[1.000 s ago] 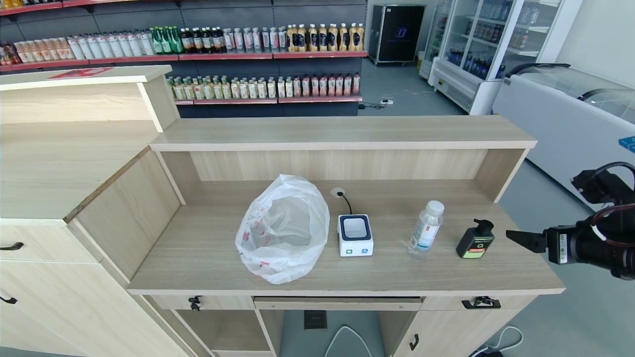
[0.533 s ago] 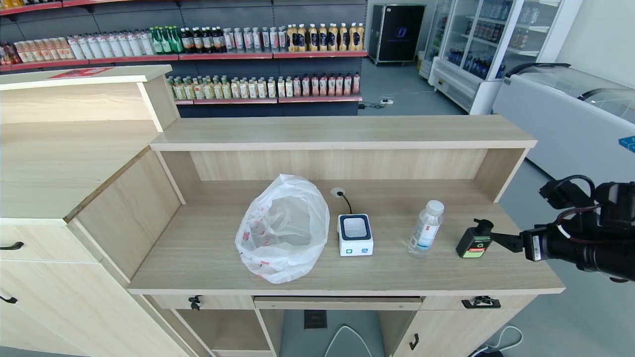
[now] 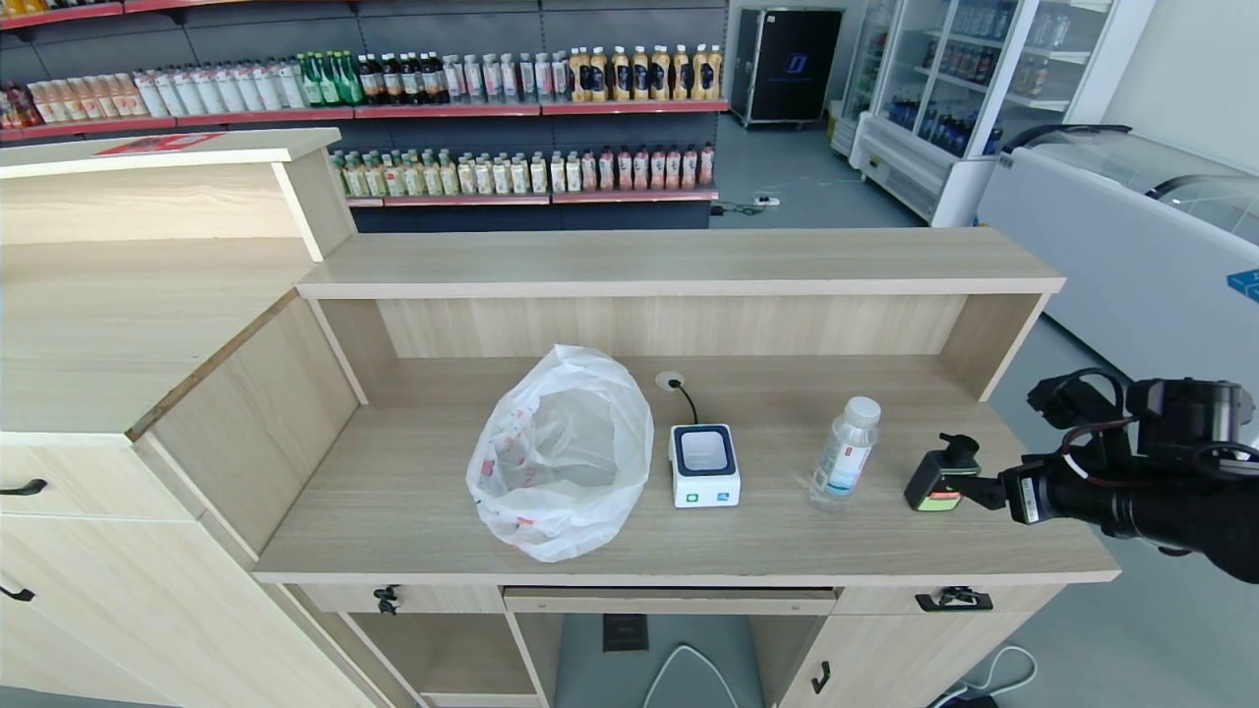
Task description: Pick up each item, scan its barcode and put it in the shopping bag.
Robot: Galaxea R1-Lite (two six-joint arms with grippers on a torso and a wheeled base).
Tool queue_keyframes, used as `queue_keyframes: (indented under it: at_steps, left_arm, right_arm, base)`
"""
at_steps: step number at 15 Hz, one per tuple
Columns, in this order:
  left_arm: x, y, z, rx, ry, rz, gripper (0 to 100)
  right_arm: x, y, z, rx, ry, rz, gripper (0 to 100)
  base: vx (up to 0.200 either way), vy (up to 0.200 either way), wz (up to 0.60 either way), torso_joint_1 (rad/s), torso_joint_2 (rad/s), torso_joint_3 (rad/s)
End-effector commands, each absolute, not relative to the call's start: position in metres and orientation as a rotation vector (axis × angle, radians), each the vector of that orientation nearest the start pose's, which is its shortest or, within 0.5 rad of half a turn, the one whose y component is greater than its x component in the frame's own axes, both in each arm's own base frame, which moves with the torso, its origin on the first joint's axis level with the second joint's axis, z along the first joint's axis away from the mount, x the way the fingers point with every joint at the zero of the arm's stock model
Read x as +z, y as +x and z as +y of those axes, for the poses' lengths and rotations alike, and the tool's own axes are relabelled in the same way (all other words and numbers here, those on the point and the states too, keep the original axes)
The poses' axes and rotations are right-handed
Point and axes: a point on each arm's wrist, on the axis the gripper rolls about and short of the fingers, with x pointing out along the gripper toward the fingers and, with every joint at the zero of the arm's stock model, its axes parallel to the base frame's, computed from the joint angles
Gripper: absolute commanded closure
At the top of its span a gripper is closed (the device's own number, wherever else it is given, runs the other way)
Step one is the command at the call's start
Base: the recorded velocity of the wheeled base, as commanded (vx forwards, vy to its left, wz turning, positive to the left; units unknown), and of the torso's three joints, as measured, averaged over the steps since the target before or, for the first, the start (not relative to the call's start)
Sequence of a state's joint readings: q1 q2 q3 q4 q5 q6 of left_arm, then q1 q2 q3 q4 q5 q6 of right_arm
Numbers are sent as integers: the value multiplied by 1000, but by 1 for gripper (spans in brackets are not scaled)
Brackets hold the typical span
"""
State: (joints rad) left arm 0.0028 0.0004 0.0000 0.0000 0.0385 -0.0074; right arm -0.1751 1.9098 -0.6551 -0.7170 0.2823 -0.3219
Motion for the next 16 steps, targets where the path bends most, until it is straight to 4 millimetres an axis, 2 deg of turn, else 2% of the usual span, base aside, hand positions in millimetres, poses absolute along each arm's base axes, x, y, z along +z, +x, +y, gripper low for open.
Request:
queue_keyframes:
  at_steps: [1, 4, 9, 11, 16]
  left_arm:
    - [75, -23, 1, 43, -8, 0, 0]
    - [75, -23, 1, 41, -8, 0, 0]
    - [75, -23, 1, 41, -8, 0, 0]
    - [75, -23, 1, 41, -8, 0, 0]
    - [75, -23, 1, 41, -8, 0, 0]
  right_arm:
    - [78, 324, -51, 202, -186, 509, 0]
    - [64, 343, -53, 209, -191, 497, 0]
    - [37, 354, -49, 340, -159, 476, 0]
    - [33, 357, -45, 354, -161, 473, 0]
    - [29, 383, -35, 438, -168, 402, 0]
  base:
    - [0, 0, 0, 0, 0, 0]
    - [0, 0, 0, 0, 0, 0]
    - [0, 0, 0, 0, 0, 0]
    - [0, 0, 0, 0, 0, 0]
    - [0, 0, 0, 0, 0, 0]
